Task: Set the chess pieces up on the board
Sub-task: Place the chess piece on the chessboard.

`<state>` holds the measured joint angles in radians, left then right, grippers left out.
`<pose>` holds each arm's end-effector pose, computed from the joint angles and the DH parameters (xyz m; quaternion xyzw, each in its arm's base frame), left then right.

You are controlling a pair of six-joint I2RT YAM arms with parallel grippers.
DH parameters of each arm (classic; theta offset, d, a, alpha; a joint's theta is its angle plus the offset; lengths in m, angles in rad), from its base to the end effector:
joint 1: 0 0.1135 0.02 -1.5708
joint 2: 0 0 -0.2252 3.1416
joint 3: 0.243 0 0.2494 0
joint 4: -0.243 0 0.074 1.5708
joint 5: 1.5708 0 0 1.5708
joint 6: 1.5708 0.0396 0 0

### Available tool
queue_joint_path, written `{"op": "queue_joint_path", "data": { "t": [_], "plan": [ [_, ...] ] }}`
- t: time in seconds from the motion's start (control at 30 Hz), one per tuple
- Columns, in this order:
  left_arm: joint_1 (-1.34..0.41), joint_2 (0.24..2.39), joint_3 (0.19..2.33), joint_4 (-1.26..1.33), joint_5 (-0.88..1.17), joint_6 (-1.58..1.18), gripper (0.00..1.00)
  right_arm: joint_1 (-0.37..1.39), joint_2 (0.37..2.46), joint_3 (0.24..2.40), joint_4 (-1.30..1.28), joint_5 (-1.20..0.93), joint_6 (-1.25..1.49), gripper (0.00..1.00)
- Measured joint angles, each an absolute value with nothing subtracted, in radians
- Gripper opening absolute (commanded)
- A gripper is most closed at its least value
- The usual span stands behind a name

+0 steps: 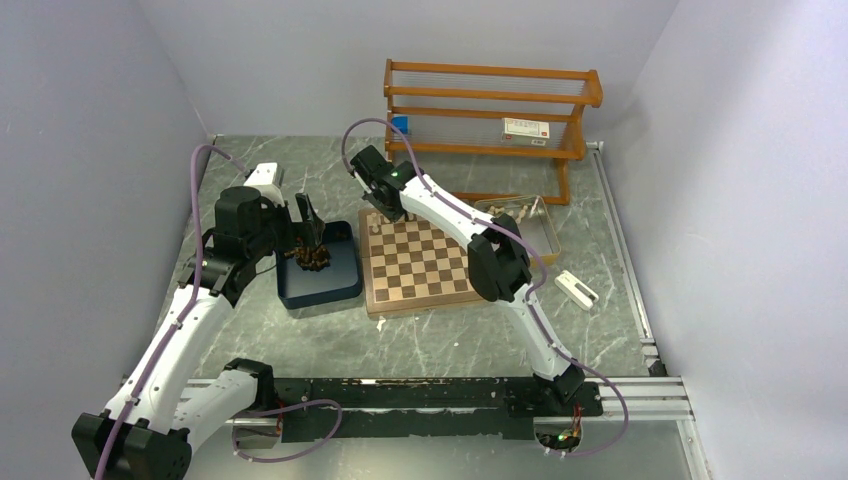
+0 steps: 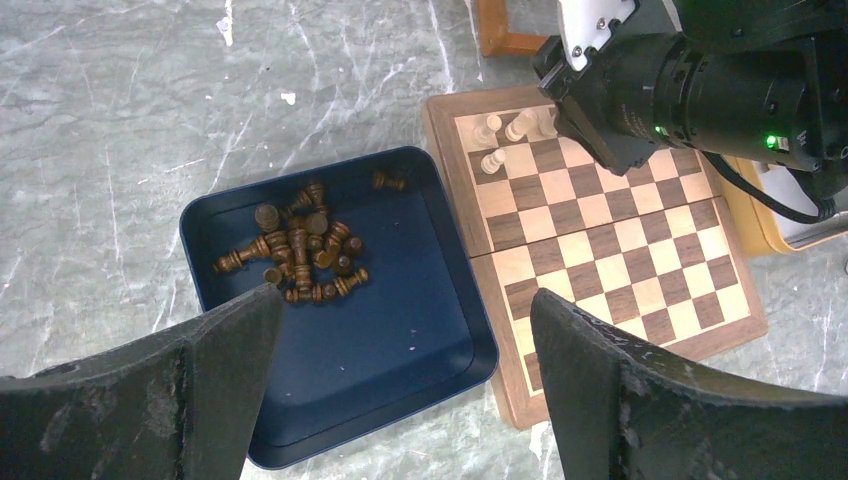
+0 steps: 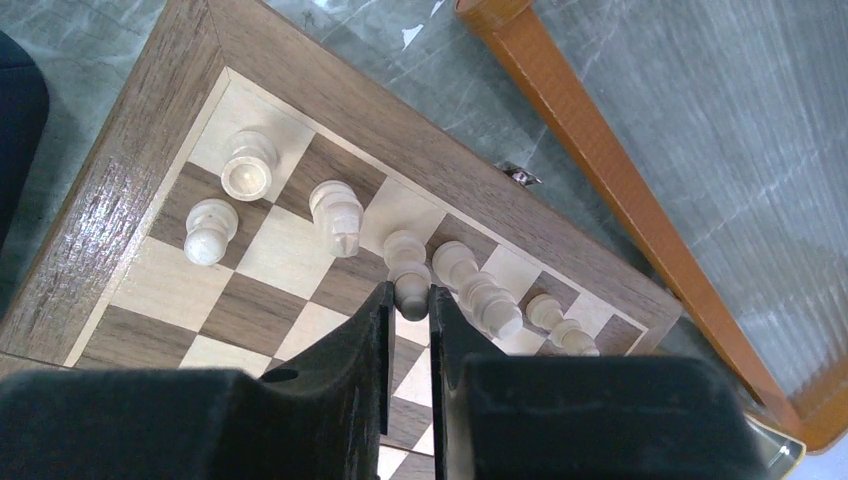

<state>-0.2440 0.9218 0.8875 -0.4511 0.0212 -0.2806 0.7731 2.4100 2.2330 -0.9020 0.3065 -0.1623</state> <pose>0.2214 -0.0560 0.2916 -0.0102 0.8562 -0.1427 0.4964 0.3585 0.3331 0.1819 -0.3990 0.8724 -0.0689 0.2740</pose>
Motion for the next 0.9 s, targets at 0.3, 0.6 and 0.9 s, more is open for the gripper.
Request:
{"op": "queue_joint_path", "data": {
  "t": [0.3,0.6,0.9],
  "plan": [
    [-0.244,0.921,0.888,-0.451,0.021,-0.281,0.98,0.773,2.42,2.233,-0.89,0.302,-0.163,0.21],
    [-0.244,0.921,0.888,-0.451,0.021,-0.281,0.98,0.773,2.421,2.233,-0.886,0.303,-0.163,0.25],
    [-0.244,0.921,0.888,-0.451,0.021,-0.281,0.98,0.773,2.423,2.233,-0.88,0.303,-0.165,0.3]
  ]
}}
